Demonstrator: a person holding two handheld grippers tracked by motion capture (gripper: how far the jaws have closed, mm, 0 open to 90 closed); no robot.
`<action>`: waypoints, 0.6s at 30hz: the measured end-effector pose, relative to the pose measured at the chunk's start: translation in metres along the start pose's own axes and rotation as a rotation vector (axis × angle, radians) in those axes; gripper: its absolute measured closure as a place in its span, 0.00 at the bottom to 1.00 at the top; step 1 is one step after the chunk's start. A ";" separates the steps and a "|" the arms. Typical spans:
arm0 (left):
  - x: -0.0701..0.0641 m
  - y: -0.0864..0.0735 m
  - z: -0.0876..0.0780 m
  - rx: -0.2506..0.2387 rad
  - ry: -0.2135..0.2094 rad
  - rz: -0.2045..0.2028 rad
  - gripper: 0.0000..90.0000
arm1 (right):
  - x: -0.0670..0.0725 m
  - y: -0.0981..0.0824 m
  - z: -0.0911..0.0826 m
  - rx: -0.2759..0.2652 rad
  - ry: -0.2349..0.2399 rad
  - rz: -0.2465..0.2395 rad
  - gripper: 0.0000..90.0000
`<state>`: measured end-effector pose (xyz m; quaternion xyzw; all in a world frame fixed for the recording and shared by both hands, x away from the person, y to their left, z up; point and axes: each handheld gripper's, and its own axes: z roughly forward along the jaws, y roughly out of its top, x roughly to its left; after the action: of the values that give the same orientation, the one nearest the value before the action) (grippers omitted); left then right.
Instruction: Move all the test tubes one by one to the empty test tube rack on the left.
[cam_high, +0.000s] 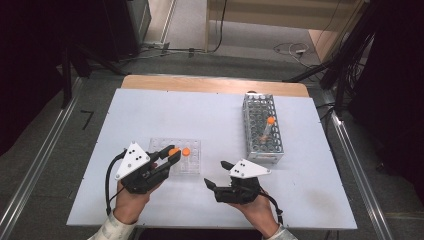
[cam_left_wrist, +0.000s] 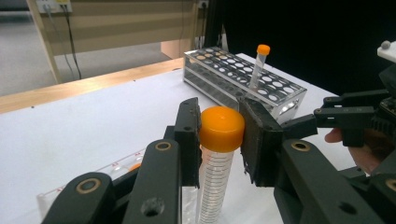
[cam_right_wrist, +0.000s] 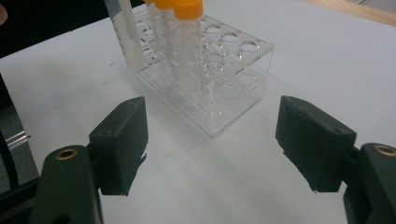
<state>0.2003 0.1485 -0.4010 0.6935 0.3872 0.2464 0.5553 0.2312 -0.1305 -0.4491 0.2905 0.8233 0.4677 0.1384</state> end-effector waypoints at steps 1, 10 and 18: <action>0.001 0.001 -0.001 0.002 0.002 0.002 0.78 | 0.000 0.000 0.000 0.001 -0.003 0.001 0.26; 0.012 0.004 -0.007 -0.002 0.026 -0.015 0.78 | -0.005 -0.003 -0.004 0.003 -0.018 0.008 0.26; 0.021 0.005 -0.010 -0.010 0.050 -0.031 0.78 | -0.010 -0.005 -0.007 0.004 -0.034 0.015 0.26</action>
<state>0.2060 0.1710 -0.3956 0.6783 0.4104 0.2572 0.5525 0.2339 -0.1436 -0.4500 0.3050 0.8195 0.4619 0.1484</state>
